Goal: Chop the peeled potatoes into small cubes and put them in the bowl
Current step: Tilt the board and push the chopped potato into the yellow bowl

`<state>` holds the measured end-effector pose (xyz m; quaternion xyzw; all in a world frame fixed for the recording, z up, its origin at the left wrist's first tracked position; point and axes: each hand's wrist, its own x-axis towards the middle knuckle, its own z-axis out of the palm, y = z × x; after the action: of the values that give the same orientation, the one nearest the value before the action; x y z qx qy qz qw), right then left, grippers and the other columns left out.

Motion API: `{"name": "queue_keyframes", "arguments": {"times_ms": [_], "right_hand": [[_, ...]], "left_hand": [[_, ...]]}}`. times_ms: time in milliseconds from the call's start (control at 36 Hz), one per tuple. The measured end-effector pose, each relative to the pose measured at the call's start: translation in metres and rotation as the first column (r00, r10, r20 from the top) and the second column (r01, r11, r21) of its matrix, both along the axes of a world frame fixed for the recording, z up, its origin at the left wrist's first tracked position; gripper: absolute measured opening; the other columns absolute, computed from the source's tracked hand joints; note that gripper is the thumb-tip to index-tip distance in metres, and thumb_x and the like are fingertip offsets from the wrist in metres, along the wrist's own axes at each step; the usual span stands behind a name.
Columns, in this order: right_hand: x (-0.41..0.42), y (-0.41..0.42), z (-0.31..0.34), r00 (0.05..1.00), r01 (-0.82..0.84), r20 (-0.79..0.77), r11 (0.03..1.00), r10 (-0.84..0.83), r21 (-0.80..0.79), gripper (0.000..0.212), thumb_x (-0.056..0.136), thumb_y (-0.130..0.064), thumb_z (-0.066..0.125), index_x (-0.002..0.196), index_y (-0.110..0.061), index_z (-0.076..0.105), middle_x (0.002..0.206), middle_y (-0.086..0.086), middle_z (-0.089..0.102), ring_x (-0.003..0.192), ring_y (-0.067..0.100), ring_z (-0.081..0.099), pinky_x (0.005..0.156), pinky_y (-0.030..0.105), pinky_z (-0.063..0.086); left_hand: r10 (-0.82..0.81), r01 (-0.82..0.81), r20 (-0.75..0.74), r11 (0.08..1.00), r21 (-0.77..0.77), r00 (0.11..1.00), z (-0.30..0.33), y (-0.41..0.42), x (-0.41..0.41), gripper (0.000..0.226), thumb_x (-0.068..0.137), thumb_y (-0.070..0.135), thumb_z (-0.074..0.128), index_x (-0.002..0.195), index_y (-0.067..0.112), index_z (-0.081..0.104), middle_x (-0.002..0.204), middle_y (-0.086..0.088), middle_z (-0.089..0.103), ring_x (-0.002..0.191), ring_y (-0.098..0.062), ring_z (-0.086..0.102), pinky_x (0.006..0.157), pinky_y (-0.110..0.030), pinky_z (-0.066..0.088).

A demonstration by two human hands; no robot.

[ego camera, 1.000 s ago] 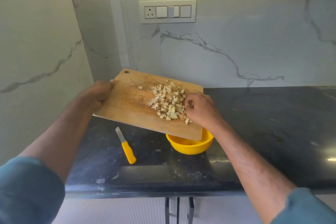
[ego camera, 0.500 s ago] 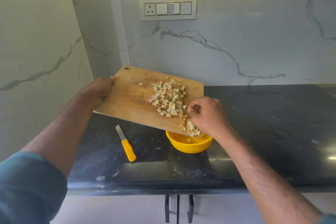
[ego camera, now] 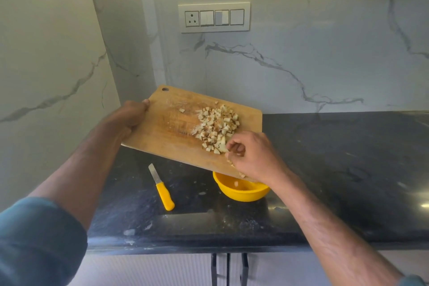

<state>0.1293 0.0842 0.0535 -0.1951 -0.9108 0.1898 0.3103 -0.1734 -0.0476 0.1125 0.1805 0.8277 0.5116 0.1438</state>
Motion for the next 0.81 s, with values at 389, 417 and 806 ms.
{"name": "queue_keyframes", "arguments": {"times_ms": [389,417,806], "right_hand": [[0.032,0.005,0.008,0.991,0.074,0.118,0.996,-0.067,-0.051,0.016,0.081,-0.013,0.073,0.073,-0.026,0.074,0.072,-0.018,0.066,0.071,-0.004,0.060,0.059,0.011,0.042],[0.033,0.008,0.008,0.989,0.097,0.121,0.994,-0.090,-0.050,0.015,0.083,-0.012,0.073,0.076,-0.026,0.075,0.073,-0.018,0.066,0.071,-0.004,0.061,0.059,0.010,0.042],[0.034,0.003,0.016,0.943,-0.049,0.321,0.992,0.085,-0.119,0.012,0.081,-0.018,0.078,0.073,-0.027,0.077,0.069,-0.019,0.071,0.069,-0.005,0.066,0.063,0.015,0.050]], "left_hand": [[0.005,-0.005,-0.038,1.000,0.005,0.999,0.004,-0.004,0.003,0.060,0.104,0.054,0.046,0.130,0.001,0.059,0.123,-0.017,0.066,0.106,-0.037,0.065,0.100,-0.051,0.051],[0.006,-0.006,-0.039,1.000,0.002,0.999,0.004,-0.004,0.002,0.061,0.104,0.055,0.046,0.131,0.001,0.059,0.124,-0.017,0.066,0.107,-0.037,0.065,0.102,-0.053,0.051],[-0.015,0.015,-0.036,1.000,0.000,0.999,0.004,-0.003,0.001,0.062,0.105,0.053,0.046,0.134,-0.001,0.057,0.127,-0.019,0.064,0.110,-0.038,0.063,0.092,-0.047,0.051]]}}
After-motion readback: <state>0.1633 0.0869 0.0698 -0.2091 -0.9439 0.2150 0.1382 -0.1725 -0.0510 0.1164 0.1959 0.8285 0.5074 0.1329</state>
